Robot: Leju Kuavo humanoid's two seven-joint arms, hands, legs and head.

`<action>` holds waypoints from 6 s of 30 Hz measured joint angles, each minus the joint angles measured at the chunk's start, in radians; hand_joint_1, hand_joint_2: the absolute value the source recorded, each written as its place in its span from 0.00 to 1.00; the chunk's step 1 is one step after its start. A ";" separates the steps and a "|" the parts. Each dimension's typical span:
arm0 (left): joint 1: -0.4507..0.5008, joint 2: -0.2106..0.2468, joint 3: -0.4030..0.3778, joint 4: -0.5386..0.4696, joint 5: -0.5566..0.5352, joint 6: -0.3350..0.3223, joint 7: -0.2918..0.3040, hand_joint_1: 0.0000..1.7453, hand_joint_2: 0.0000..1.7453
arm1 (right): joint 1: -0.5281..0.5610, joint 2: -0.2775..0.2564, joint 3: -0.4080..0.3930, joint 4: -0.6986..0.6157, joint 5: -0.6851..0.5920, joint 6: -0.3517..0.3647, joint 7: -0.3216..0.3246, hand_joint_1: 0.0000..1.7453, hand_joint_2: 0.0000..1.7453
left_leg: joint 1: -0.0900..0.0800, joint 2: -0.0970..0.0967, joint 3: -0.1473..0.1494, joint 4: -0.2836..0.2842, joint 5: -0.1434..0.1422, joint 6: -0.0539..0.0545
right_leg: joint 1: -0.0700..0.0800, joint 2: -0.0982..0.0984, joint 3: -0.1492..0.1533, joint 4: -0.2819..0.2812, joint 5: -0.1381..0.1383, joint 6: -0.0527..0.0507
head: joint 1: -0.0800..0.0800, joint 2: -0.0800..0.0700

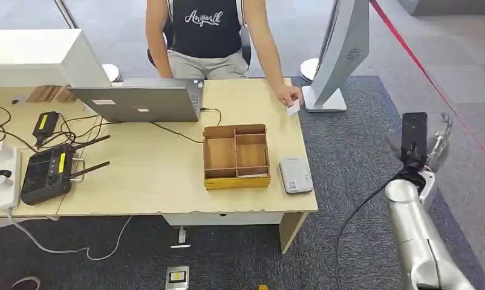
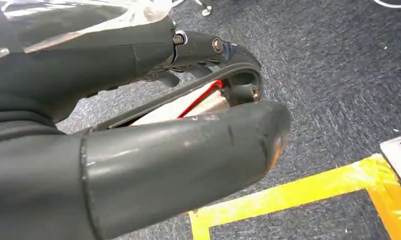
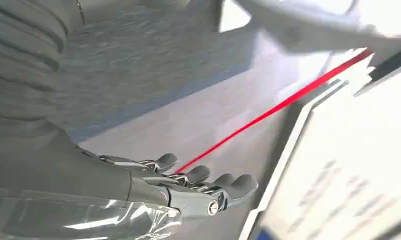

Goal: Pass the card to the sensor for recognition and then transmit it.

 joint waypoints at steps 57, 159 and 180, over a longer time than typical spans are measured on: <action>-0.005 0.005 -0.157 -0.010 0.077 -0.005 0.001 0.00 0.00 | -0.390 0.120 0.648 0.349 0.325 0.068 -0.011 1.00 1.00 | 0.000 -0.001 -0.003 0.000 0.000 0.000 | 0.000 -0.002 -0.003 0.000 0.000 0.000 | 0.000 0.000; 0.006 0.009 -0.296 -0.040 0.280 0.026 0.005 0.00 0.00 | -0.067 0.016 0.712 0.263 0.238 0.191 0.064 1.00 1.00 | 0.000 -0.001 -0.003 0.000 0.000 0.000 | 0.000 -0.002 -0.004 -0.001 0.000 0.000 | 0.000 0.000; 0.006 0.010 -0.340 -0.044 0.299 0.026 0.007 0.00 0.00 | -0.041 0.014 0.711 0.292 0.210 0.190 0.060 1.00 1.00 | 0.000 0.000 -0.001 0.000 0.000 0.000 | 0.000 -0.002 -0.002 -0.001 0.000 0.000 | 0.000 0.000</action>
